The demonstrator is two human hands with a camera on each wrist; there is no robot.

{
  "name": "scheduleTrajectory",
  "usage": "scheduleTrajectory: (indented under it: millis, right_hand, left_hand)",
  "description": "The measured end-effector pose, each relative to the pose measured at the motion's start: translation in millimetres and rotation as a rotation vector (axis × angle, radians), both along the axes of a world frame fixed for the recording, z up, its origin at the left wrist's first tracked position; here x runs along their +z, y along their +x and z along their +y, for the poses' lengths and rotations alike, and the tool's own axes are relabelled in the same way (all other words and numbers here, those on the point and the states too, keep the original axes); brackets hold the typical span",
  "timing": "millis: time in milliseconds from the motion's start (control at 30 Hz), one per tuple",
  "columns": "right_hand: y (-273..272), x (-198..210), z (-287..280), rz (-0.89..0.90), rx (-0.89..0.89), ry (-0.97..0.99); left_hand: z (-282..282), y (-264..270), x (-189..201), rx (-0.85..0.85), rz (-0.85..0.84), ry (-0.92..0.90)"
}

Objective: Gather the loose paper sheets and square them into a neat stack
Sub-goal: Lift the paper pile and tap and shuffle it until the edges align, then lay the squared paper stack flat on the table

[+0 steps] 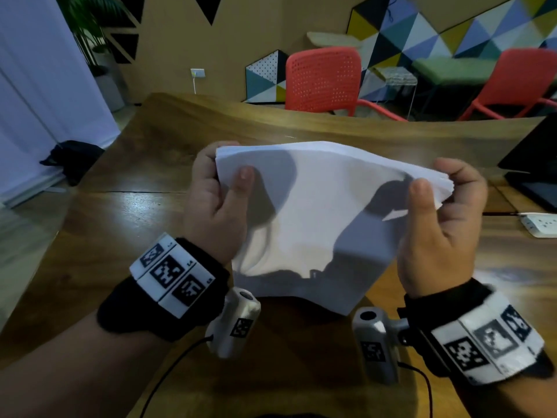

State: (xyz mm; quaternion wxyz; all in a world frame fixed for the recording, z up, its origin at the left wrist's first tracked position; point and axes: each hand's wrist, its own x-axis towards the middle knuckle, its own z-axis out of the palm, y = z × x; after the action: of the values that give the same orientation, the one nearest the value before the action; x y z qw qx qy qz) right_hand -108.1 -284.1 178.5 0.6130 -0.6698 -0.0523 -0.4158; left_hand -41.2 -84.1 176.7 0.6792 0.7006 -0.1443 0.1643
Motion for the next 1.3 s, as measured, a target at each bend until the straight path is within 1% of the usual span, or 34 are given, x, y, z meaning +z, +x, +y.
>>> scheduleTrajectory:
  millis: [67, 133, 200, 300, 400, 433, 500, 567, 600, 667, 767, 833, 900, 1000, 1067, 1200, 1300]
  right_hand:
    - [3, -13, -3, 0.014, -0.02, -0.028]
    - [5, -28, -7, 0.067, -0.07, -0.086]
    - [4, -45, -9, 0.123, -0.109, -0.157]
    - [0, -79, -12, 0.24, -0.12, -0.231]
    - [-4, -108, -13, 0.381, -0.065, -0.253]
    - [-4, -115, -13, 0.415, -0.052, -0.263]
    - [-3, -125, -15, 0.473, -0.101, -0.264]
    - [-3, -128, -13, 0.562, -0.156, -0.21]
    - [-4, -126, -12, 0.626, -0.149, -0.183]
    - [-5, -122, -11, 0.787, -0.101, -0.174]
    - [-8, -128, -9, 1.04, -0.007, -0.218]
    - [-11, -139, -5, 1.193, 0.029, -0.227]
    - [-13, -146, -2, 1.281, 0.024, -0.277]
    - [-13, -150, 1, 1.346, -0.003, -0.317]
    - [-13, -152, 0, 1.398, -0.01, -0.326]
    - [-12, -155, -4, 1.481, 0.039, -0.213]
    - [-17, -151, -7, 1.525, 0.116, -0.107]
  left_hand:
    - [0, 5, -15, -0.009, 0.023, 0.008]
    - [0, 8, -29, -0.032, 0.047, 0.0]
    - [2, 11, -49, -0.035, 0.061, 0.036]
    - [6, 13, -85, -0.01, 0.082, 0.165]
    - [7, 6, -113, 0.037, 0.143, 0.334]
    - [7, 4, -118, 0.063, 0.174, 0.37]
    - [3, -1, -121, 0.1, 0.184, 0.406]
    - [1, -3, -117, 0.109, 0.182, 0.443]
    - [0, -5, -117, 0.097, 0.202, 0.457]
    - [2, -9, -120, 0.072, 0.334, 0.486]
    - [4, -17, -140, 0.027, 0.691, 0.565]
    - [3, -22, -153, 0.003, 0.89, 0.643]
    - [0, -24, -160, -0.002, 1.005, 0.702]
    - [-4, -23, -161, -0.007, 1.084, 0.745]
    - [-5, -22, -159, -0.009, 1.089, 0.773]
    - [-5, -22, -159, 0.007, 1.09, 0.773]
    - [-7, -22, -158, 0.013, 1.099, 0.812]
